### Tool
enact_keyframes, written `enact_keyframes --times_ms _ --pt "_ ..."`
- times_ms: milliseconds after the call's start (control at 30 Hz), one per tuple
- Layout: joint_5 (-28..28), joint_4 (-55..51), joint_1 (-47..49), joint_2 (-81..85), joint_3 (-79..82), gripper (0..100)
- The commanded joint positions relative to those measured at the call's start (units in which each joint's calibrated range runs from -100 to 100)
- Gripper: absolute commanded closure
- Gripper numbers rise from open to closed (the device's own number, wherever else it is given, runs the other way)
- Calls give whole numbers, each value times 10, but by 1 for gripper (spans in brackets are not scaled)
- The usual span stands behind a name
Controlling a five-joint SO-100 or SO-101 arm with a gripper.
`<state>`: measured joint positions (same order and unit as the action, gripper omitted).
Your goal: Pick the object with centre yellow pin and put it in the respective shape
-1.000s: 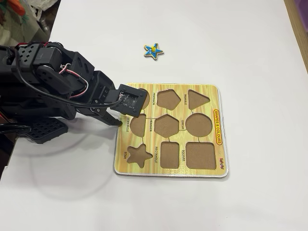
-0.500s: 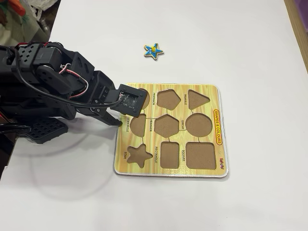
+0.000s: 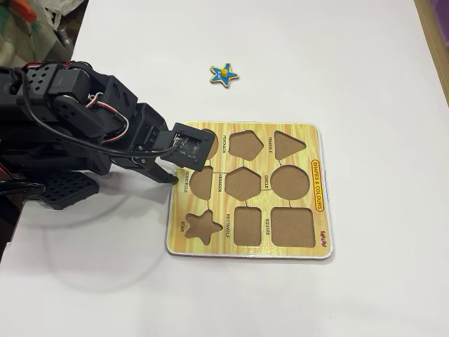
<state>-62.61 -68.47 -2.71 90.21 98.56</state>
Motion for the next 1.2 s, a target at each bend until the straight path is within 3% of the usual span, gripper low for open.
enact_keyframes --times_ms 0,433,1000,1167 --pt "1 -11 -2 -8 4 90" --pt "-4 30 -10 -71 -4 89" --pt "-4 43 2 -523 -378 89" --pt "-5 43 69 -592 -454 89"
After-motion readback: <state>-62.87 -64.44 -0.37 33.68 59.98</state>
